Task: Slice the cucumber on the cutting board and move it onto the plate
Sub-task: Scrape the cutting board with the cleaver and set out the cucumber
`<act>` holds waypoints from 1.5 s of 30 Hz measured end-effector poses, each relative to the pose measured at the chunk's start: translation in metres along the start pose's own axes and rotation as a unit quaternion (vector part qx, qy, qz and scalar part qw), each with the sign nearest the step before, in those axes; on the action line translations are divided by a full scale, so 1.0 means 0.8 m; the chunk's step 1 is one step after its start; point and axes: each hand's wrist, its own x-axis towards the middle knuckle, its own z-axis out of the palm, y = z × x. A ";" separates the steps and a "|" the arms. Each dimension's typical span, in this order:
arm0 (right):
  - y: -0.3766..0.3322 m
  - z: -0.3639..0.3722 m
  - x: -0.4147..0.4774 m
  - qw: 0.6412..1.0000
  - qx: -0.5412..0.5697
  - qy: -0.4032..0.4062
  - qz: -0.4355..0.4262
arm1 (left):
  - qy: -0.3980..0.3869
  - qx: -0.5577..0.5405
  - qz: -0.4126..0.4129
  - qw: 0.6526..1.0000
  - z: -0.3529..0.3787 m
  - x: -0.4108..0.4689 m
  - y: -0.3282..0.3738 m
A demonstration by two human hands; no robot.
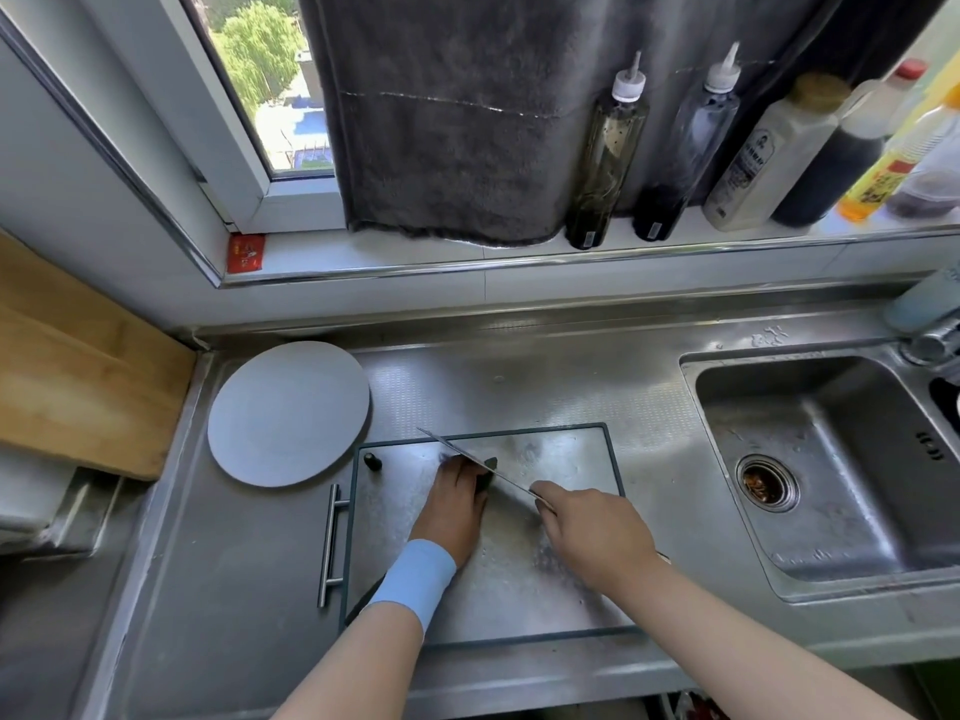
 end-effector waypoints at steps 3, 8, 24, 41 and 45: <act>-0.001 0.000 0.000 1.000 0.002 0.001 0.007 | 0.007 0.001 0.012 1.000 0.000 0.000 0.001; -0.007 -0.009 0.009 0.999 0.025 -0.017 0.025 | 0.013 -0.009 0.007 1.000 0.000 0.000 0.001; -0.001 0.000 0.056 0.970 0.197 -0.097 0.106 | -0.016 -0.048 -0.047 0.998 -0.012 -0.004 0.009; 0.013 -0.025 0.062 0.979 0.164 0.031 0.115 | -0.098 0.186 -0.140 0.968 -0.022 0.079 0.054; 0.008 -0.025 0.059 0.981 0.153 0.016 0.115 | -0.053 0.131 -0.161 0.977 -0.033 0.083 0.051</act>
